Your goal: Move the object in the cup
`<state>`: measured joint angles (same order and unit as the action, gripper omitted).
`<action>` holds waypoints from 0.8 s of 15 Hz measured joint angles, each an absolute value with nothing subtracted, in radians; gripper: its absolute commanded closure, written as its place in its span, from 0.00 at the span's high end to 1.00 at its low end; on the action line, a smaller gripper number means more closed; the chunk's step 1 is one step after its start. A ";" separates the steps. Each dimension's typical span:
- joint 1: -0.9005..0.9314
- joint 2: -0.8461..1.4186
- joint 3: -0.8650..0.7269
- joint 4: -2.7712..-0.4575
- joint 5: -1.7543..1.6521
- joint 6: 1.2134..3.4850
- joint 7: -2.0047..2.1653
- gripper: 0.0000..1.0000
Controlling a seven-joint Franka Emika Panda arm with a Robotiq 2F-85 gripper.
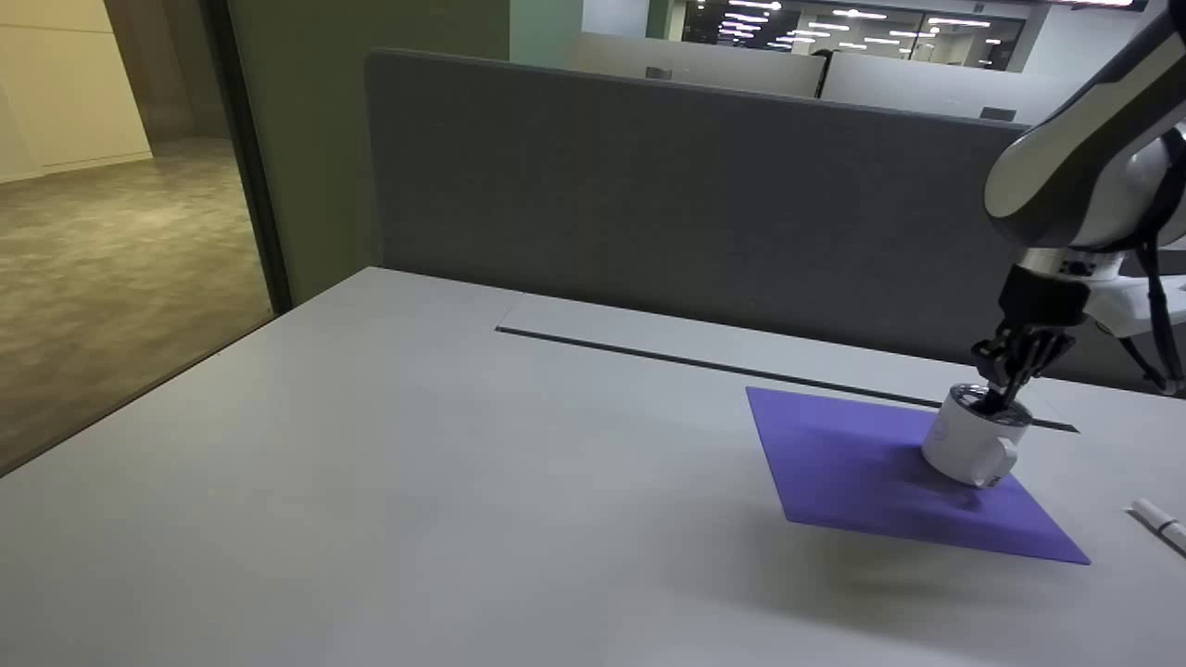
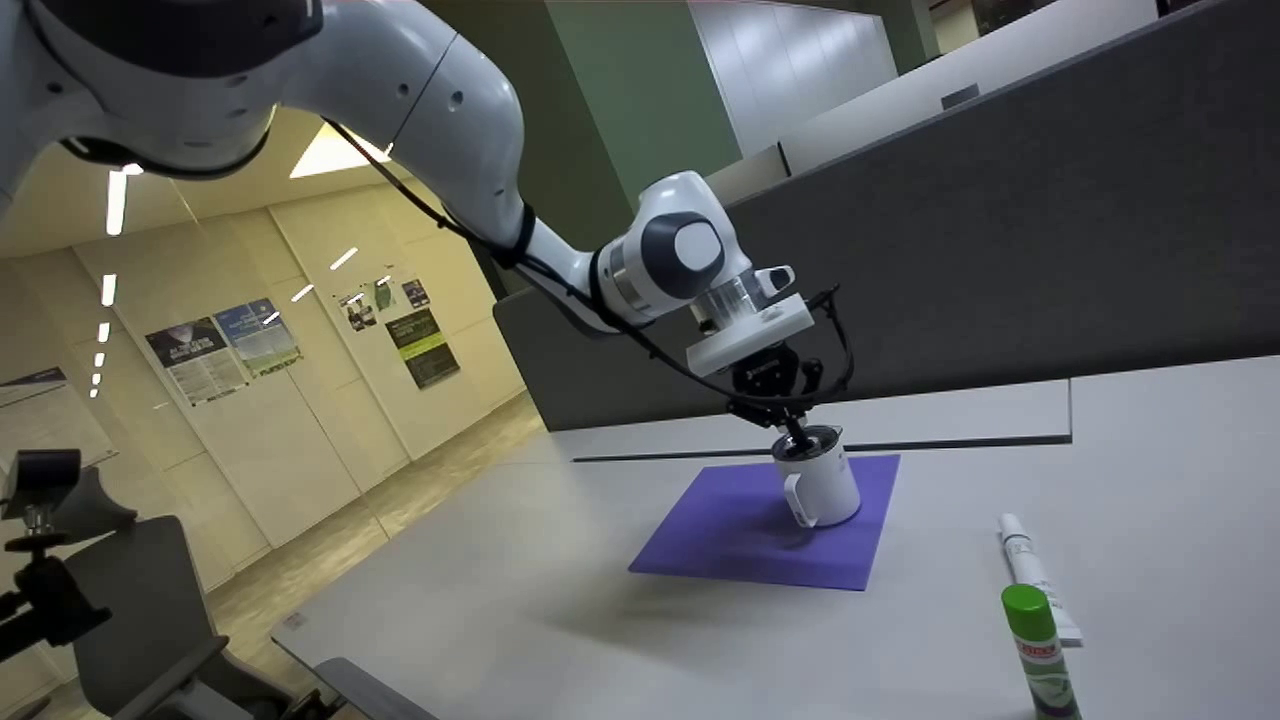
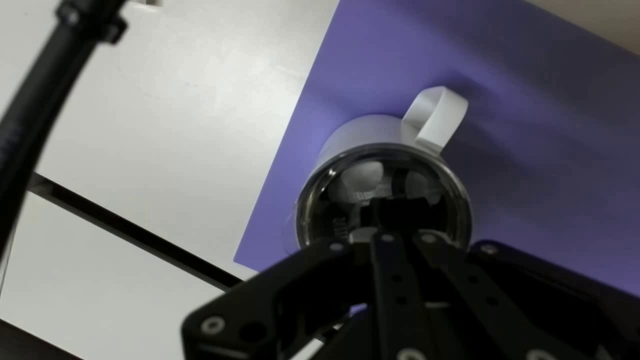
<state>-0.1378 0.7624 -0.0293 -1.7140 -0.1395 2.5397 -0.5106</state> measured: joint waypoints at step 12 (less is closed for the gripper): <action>-0.194 0.789 0.026 -1.638 -0.058 2.370 -0.512 0.00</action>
